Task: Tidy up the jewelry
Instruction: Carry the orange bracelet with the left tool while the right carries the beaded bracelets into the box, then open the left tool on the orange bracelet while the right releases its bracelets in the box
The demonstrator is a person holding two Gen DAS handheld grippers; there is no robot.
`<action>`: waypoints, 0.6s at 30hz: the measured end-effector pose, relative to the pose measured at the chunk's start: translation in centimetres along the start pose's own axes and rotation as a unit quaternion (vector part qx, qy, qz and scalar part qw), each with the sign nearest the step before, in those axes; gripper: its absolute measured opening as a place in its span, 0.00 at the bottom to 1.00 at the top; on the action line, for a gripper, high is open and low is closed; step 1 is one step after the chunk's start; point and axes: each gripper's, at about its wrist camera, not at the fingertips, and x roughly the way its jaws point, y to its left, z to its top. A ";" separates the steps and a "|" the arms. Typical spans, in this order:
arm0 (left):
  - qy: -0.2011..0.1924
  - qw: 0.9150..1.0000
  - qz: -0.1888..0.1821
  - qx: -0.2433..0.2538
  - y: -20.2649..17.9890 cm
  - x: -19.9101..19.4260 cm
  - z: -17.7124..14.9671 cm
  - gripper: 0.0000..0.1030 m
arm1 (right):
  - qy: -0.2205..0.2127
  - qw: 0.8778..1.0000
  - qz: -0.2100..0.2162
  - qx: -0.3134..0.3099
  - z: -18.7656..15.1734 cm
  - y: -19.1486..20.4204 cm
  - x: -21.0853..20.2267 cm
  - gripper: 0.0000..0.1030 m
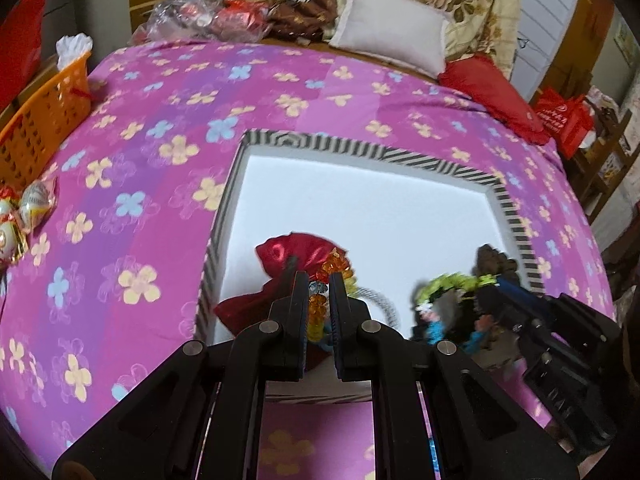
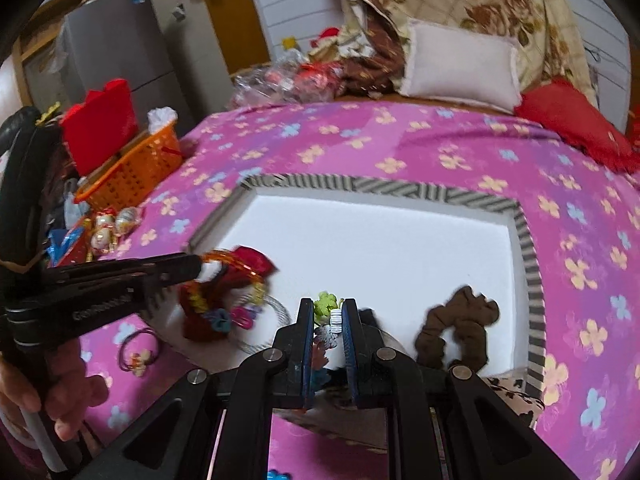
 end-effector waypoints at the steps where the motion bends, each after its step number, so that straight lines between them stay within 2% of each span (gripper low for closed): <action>1: 0.003 1.000 0.003 -0.002 0.2 0.3 -0.2 0.08 | 0.006 1.000 -0.003 0.003 -0.1 -0.4 0.3 0.13; 9: 0.022 0.999 0.032 -0.001 0.3 2.0 -1.7 0.08 | 0.043 0.999 -0.029 0.001 -2.0 -1.0 2.1 0.13; 18: 0.016 0.999 0.041 0.002 0.1 1.4 -2.2 0.09 | 0.036 0.999 -0.033 0.019 -2.8 -1.7 1.1 0.14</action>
